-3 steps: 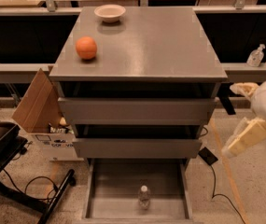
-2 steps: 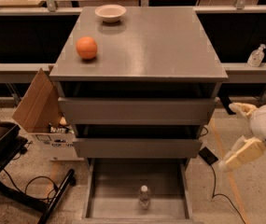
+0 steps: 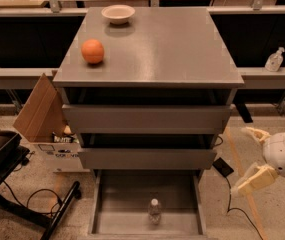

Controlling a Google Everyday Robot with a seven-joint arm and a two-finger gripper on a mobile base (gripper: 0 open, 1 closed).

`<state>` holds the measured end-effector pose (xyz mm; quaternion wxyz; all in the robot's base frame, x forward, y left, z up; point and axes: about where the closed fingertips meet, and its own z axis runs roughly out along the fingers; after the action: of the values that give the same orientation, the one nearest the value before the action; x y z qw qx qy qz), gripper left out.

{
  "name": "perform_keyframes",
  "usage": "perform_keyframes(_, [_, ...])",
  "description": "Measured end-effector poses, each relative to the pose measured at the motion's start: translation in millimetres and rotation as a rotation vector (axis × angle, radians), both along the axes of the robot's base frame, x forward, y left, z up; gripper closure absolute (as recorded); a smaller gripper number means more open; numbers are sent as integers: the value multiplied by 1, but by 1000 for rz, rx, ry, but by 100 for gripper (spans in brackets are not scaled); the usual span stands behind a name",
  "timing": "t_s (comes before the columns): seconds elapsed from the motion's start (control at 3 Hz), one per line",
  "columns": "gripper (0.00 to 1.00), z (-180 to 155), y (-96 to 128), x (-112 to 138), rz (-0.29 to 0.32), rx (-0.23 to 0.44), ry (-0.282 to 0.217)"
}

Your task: Pick water bottle from bottom drawer and place on counter

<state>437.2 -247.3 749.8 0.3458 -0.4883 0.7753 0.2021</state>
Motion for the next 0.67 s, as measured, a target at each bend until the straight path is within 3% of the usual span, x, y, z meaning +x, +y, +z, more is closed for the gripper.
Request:
perform_keyframes(0.33, [0, 0, 2, 0, 6, 7, -15])
perform_keyframes(0.67, [0, -58, 22, -1, 21, 78, 3])
